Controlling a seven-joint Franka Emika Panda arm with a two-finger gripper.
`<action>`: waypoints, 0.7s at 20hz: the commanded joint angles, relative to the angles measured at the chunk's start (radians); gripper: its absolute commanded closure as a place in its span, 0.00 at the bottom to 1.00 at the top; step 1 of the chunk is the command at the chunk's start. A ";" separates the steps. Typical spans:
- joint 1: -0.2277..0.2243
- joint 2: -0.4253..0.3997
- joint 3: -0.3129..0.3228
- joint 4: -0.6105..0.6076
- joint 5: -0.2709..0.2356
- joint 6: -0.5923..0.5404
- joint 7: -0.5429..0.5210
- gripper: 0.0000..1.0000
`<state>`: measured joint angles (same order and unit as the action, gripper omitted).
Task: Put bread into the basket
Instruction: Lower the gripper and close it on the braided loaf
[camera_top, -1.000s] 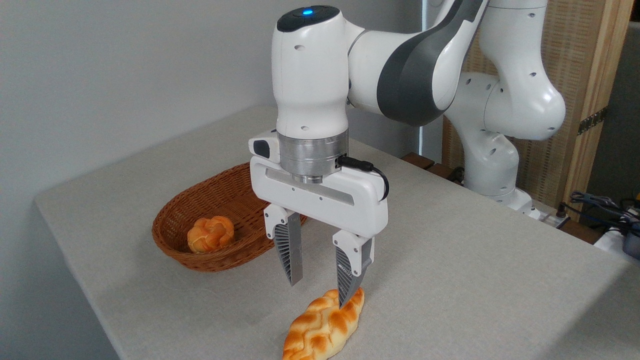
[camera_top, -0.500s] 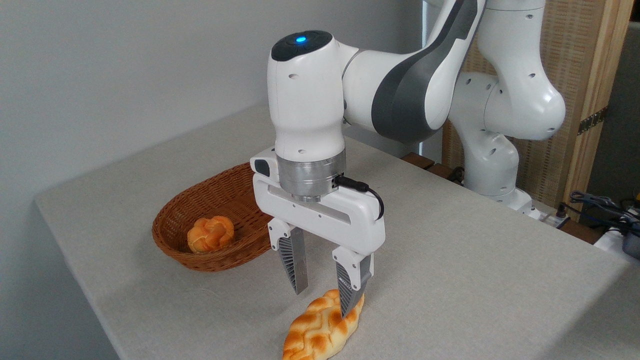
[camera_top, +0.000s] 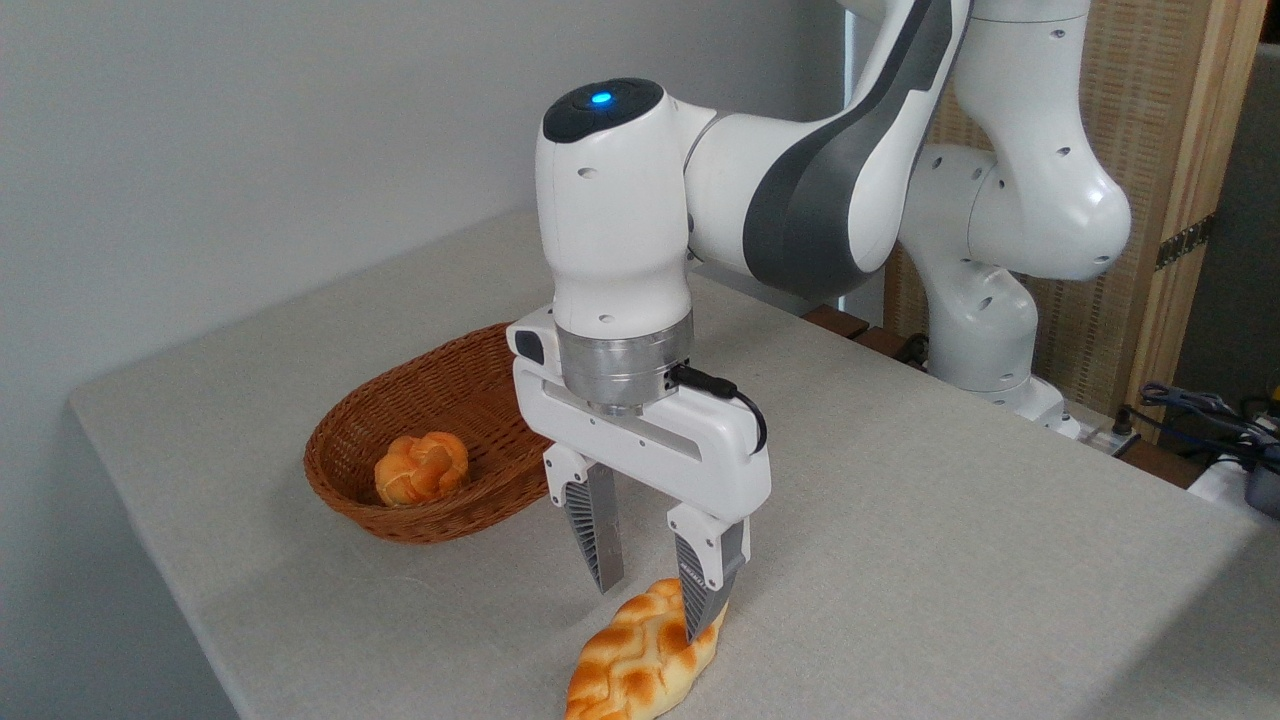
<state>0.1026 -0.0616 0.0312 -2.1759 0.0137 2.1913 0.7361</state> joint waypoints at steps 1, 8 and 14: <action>0.000 -0.006 0.006 -0.013 0.070 0.021 0.025 0.00; 0.000 0.008 0.006 -0.013 0.100 0.022 0.023 0.00; 0.000 0.028 0.006 -0.021 0.100 0.125 0.023 0.00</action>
<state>0.1029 -0.0376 0.0315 -2.1855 0.1010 2.2469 0.7448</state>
